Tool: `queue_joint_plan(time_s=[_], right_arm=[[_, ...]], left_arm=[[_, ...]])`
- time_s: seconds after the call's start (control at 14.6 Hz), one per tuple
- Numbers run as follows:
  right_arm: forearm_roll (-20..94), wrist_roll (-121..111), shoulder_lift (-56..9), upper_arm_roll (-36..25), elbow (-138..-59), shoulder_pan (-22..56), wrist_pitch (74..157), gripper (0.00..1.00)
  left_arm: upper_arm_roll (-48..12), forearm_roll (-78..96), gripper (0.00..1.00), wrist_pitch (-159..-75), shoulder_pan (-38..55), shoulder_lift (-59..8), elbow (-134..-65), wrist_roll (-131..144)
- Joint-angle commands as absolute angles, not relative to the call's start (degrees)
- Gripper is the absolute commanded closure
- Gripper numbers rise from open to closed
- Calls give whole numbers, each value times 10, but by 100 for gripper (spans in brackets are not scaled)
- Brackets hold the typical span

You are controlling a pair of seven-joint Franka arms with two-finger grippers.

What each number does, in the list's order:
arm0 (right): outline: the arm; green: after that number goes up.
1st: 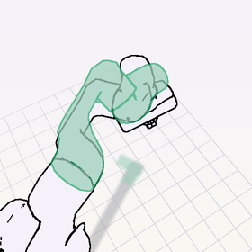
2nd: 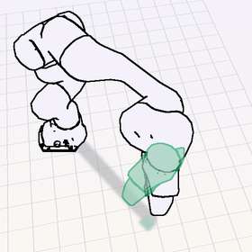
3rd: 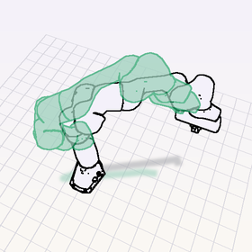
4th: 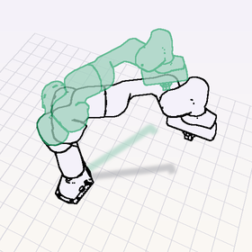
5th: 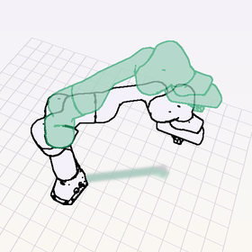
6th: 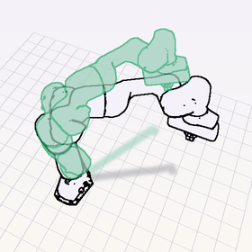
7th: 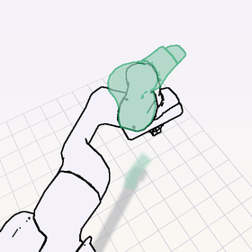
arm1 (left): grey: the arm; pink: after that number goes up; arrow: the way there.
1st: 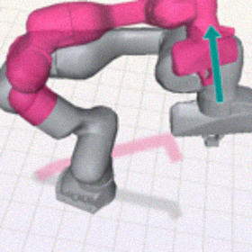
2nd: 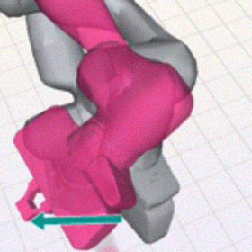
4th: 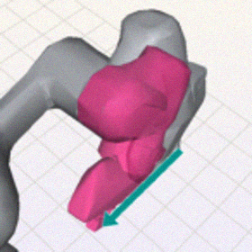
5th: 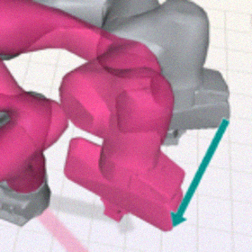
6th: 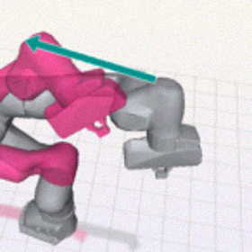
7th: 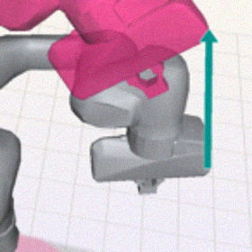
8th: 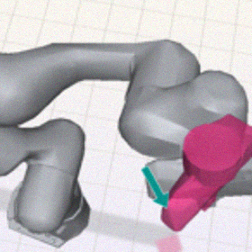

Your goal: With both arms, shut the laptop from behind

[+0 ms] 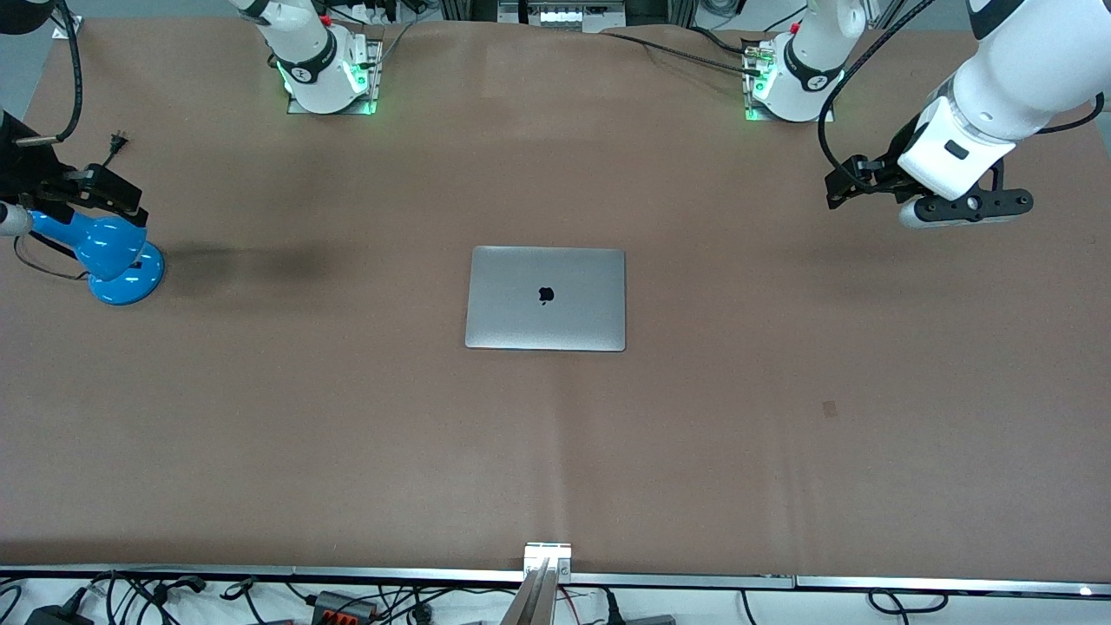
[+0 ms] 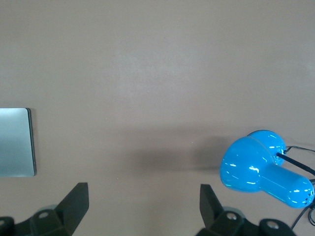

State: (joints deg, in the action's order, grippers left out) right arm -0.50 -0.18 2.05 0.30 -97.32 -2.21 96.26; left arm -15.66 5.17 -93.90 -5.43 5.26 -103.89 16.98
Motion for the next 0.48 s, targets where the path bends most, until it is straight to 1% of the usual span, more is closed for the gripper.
queue_joint_plan(time_s=[0.0,0.41], right_arm=[[-10,-6,31,11,-984,-29,970,0],[-11,-7,32,12,-985,-29,969,0]], left_arm=[[-157,40,0,-937,-55,46,-1027,162],[-157,40,0,-934,-55,46,-1027,162]])
